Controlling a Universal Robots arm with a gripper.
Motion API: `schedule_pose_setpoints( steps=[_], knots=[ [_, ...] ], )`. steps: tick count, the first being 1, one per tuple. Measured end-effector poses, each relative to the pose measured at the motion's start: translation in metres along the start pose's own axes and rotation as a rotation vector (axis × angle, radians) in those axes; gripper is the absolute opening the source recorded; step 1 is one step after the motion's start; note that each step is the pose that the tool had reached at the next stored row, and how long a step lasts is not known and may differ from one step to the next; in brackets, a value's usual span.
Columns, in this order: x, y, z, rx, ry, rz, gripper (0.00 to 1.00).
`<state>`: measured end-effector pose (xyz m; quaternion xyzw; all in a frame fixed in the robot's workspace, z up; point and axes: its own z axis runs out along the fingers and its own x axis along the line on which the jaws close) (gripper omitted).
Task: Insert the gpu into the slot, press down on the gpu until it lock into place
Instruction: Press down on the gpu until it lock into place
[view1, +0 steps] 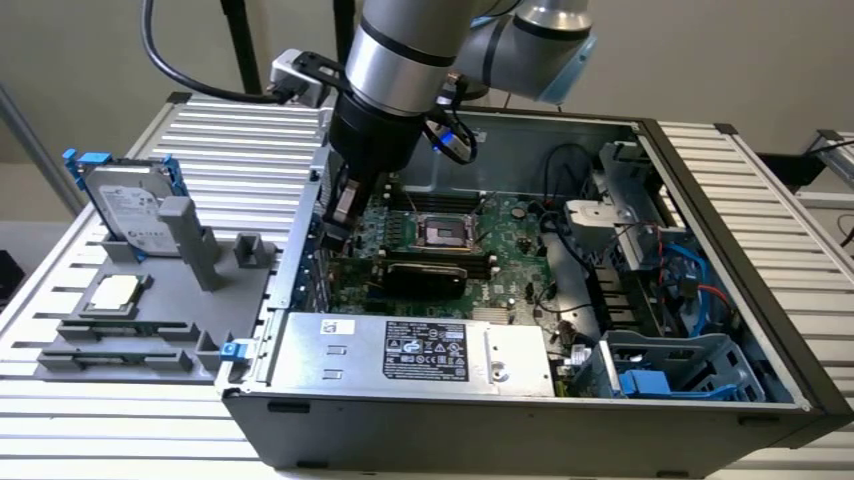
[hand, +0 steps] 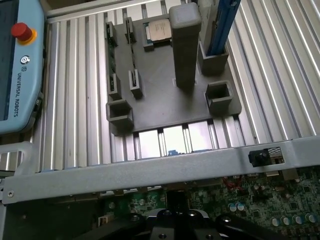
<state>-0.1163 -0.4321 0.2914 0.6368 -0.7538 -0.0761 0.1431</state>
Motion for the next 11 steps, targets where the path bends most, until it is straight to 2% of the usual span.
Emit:
schedule_pose_setpoints(
  steps=[11],
  knots=[
    [0.0001, 0.0006, -0.0022, -0.0010, -0.0026, 0.008, 0.11]
  ],
)
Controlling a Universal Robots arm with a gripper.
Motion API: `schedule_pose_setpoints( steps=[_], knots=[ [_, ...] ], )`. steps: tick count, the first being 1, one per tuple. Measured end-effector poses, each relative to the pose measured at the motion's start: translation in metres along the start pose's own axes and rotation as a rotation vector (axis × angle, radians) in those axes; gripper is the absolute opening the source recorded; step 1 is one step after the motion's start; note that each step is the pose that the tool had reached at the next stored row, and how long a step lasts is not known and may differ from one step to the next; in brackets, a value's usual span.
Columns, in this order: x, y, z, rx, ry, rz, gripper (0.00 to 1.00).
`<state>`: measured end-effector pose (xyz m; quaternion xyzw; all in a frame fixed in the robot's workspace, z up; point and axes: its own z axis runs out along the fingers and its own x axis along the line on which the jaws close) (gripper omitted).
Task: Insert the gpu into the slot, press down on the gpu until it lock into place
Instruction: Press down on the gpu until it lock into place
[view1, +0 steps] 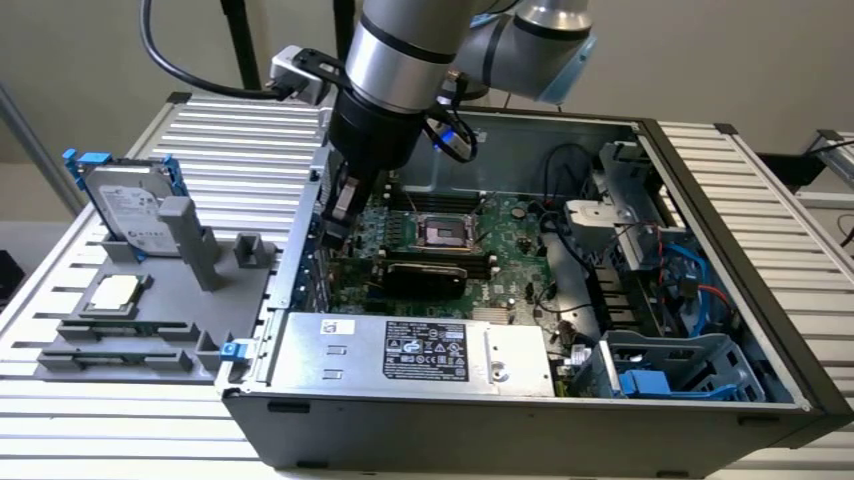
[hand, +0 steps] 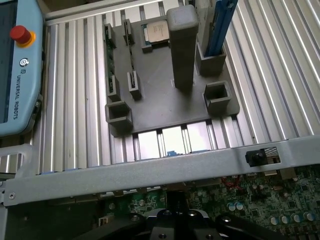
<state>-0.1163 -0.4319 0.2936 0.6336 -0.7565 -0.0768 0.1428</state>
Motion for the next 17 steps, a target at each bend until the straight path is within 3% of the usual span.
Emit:
schedule_pose_setpoints(
  steps=[17],
  knots=[
    [-0.0049, 0.0022, 0.0001, 0.0004, -0.0005, 0.002, 0.11]
  ],
)
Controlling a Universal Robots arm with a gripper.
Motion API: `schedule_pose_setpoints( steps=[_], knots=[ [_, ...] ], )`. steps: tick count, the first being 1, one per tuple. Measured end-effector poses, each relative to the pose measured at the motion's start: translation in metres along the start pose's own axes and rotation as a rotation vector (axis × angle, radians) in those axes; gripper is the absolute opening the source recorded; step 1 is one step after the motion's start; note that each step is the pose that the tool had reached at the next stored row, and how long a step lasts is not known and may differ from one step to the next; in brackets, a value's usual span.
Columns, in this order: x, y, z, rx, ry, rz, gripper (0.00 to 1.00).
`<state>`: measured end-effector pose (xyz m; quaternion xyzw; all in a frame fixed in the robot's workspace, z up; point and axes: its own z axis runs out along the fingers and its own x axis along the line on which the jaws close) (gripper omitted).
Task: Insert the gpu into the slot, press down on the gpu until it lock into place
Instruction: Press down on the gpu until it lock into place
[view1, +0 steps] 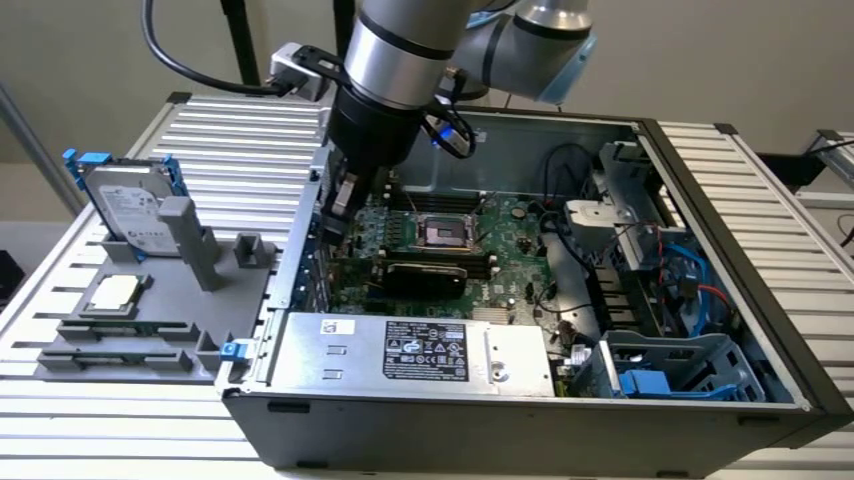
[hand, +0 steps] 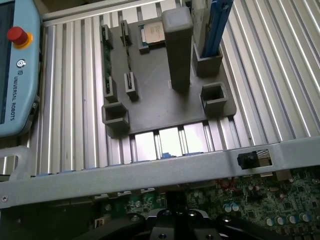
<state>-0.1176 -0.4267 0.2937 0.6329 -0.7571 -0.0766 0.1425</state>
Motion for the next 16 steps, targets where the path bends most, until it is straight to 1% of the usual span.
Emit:
schedule_pose_setpoints(
  steps=[5, 7, 11, 16],
  knots=[
    [-0.0004, 0.0021, 0.0007, 0.0001, -0.0004, 0.002, 0.11],
    [-0.0006, 0.0023, 0.0014, 0.0017, -0.0009, 0.002, 0.11],
    [-0.0008, 0.0021, 0.0027, 0.0068, -0.0014, 0.003, 0.11],
    [-0.0009, 0.0021, 0.0030, 0.0080, -0.0026, 0.003, 0.11]
  ],
)
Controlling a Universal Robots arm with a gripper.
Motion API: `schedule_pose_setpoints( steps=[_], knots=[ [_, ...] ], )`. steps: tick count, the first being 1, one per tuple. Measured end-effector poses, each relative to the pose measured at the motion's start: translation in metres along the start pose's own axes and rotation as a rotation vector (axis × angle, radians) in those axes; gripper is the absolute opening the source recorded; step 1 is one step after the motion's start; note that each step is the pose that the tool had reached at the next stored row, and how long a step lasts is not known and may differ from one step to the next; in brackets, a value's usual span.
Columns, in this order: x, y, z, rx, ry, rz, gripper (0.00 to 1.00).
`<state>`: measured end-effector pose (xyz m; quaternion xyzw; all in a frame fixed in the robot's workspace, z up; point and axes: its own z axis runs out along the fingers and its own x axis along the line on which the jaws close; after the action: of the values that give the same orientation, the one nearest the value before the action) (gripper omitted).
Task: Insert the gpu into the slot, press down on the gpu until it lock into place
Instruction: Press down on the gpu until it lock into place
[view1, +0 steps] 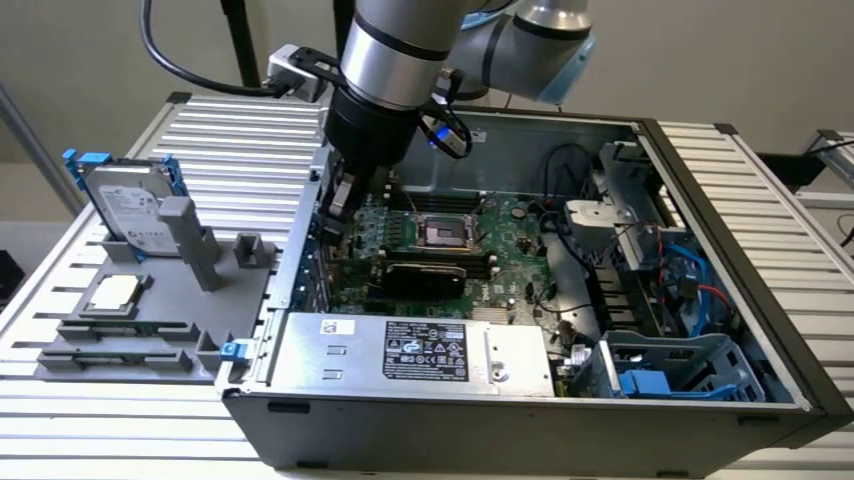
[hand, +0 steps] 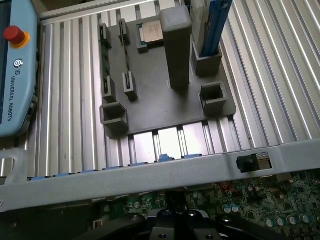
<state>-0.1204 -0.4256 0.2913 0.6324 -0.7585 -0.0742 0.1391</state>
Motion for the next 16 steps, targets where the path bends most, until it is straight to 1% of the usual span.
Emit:
schedule_pose_setpoints(
  steps=[3, 4, 6, 7, 9, 11, 12, 15, 16],
  knots=[
    [0.0002, 0.0005, -0.0019, 0.0013, -0.0006, 0.000, 0.11],
    [0.0003, 0.0008, -0.0030, 0.0027, -0.0002, 0.000, 0.11],
    [0.0005, 0.0010, -0.0048, 0.0072, -0.0011, 0.001, 0.11],
    [0.0006, 0.0010, -0.0053, 0.0106, -0.0017, 0.001, 0.11],
    [0.0006, 0.0006, -0.0060, 0.0223, -0.0039, 0.002, 0.11],
    [0.0005, -0.0006, -0.0064, 0.0392, -0.0072, 0.003, 0.11],
    [0.0005, -0.0013, -0.0066, 0.0514, -0.0096, 0.004, 0.11],
    [0.0005, -0.0041, -0.0075, 0.0942, -0.0178, 0.006, 0.11],
    [0.0005, -0.0052, -0.0078, 0.1104, -0.0210, 0.007, 0.11]
  ],
)
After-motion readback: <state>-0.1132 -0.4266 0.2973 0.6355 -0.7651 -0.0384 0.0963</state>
